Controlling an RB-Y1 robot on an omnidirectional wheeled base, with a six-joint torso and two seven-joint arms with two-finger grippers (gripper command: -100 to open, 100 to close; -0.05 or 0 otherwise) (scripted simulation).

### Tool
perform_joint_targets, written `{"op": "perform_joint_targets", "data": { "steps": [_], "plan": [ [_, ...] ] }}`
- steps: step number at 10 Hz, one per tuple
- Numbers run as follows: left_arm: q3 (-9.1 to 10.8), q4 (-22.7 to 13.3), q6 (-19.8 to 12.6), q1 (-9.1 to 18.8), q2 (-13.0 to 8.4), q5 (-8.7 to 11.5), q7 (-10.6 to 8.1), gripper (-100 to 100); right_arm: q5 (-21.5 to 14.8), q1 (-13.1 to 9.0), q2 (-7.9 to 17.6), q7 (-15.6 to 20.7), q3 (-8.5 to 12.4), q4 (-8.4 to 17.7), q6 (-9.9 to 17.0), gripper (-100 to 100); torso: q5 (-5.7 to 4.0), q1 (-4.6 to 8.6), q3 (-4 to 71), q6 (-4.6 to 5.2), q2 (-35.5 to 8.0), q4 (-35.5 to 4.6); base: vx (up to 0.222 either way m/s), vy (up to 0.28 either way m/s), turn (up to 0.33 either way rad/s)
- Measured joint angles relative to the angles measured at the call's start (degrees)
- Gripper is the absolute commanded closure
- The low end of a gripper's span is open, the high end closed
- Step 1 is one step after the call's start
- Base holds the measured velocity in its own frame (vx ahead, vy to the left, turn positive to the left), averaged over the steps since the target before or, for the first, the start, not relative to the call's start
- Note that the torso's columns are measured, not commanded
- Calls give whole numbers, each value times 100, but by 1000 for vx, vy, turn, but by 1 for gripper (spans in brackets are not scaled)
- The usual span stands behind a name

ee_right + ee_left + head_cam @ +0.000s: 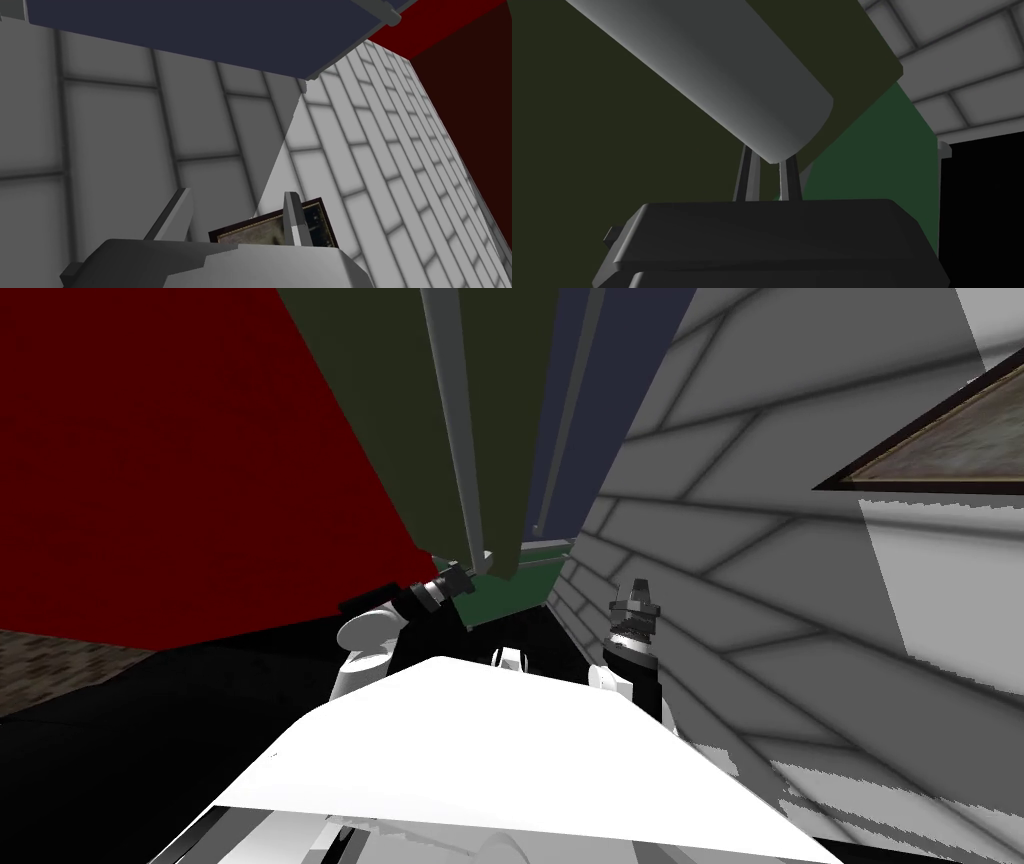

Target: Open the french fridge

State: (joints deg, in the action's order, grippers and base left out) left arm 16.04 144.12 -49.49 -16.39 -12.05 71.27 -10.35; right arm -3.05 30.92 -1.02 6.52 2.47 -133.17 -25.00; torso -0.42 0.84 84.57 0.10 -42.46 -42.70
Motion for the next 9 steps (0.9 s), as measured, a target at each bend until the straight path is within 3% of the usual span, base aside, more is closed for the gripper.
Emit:
{"op": "perform_joint_targets", "data": {
  "steps": [3, 5, 9],
  "plan": [
    [-1, -37, -231, 12, -39, 332, 138, 100, 0, 1, 0, 0, 0, 0, 0, 0, 22, -48, -4, -3, -2, 14, -59, 148, -55],
    [21, -12, -380, -42, -64, 710, 333, 100, 0, 1, 1, 0, 1, 0, 0, 0, 30, -74, -19, -8, -25, 7, -78, 169, -67],
    [-26, -23, -721, 29, -103, 1184, 556, 100, 0, 0, 1, 0, 1, 0, 0, 0, 18, -53, -19, -2, -35, -7, -75, 155, -46]
  ]
}}
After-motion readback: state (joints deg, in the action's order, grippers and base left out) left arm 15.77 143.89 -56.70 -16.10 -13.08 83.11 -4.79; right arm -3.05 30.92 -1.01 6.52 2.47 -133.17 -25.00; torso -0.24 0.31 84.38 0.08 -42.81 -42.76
